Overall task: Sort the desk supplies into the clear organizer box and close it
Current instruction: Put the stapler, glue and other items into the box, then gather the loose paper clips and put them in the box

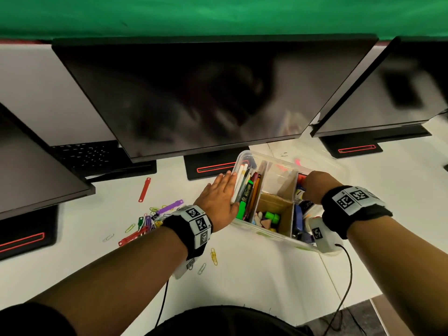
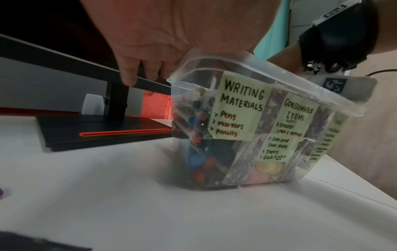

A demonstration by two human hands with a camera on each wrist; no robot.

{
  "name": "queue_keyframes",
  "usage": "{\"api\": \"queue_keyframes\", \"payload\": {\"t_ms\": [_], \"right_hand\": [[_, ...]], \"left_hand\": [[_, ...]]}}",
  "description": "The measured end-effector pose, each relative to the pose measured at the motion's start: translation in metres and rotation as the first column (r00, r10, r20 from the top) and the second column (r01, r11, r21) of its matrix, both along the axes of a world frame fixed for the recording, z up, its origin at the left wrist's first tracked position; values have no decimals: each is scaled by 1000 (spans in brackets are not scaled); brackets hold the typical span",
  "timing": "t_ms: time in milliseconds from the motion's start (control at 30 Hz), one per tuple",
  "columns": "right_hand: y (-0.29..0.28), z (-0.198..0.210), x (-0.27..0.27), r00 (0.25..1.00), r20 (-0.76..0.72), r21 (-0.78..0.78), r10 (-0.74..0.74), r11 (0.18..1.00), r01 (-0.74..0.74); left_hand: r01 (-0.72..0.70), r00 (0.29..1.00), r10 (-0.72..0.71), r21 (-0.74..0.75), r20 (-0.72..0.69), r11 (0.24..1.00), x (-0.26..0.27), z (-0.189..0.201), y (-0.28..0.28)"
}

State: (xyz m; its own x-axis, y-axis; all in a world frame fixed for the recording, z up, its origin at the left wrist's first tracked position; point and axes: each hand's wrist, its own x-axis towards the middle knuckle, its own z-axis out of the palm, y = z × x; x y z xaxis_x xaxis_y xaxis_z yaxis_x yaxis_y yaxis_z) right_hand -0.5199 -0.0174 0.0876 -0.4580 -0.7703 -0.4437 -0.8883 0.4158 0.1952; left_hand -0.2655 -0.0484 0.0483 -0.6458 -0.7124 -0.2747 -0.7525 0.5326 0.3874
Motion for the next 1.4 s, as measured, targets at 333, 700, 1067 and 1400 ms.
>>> {"api": "queue_keyframes", "payload": {"t_ms": [333, 700, 1067, 1400], "right_hand": [[7, 71, 115, 871, 453, -377, 189, 926, -6], [34, -31, 218, 774, 440, -14, 455, 865, -501], [37, -92, 228, 862, 463, 17, 203, 971, -238], [-19, -98, 249, 881, 449, -216, 152, 975, -59]], "left_hand": [[-120, 983, 135, 122, -125, 985, 76, 10, -24], [-350, 918, 308, 142, 251, 926, 213, -15, -14], [-417, 887, 358, 175, 290, 892, 225, -54, 18], [-462, 866, 420, 111, 273, 880, 201, -65, 2]]}}
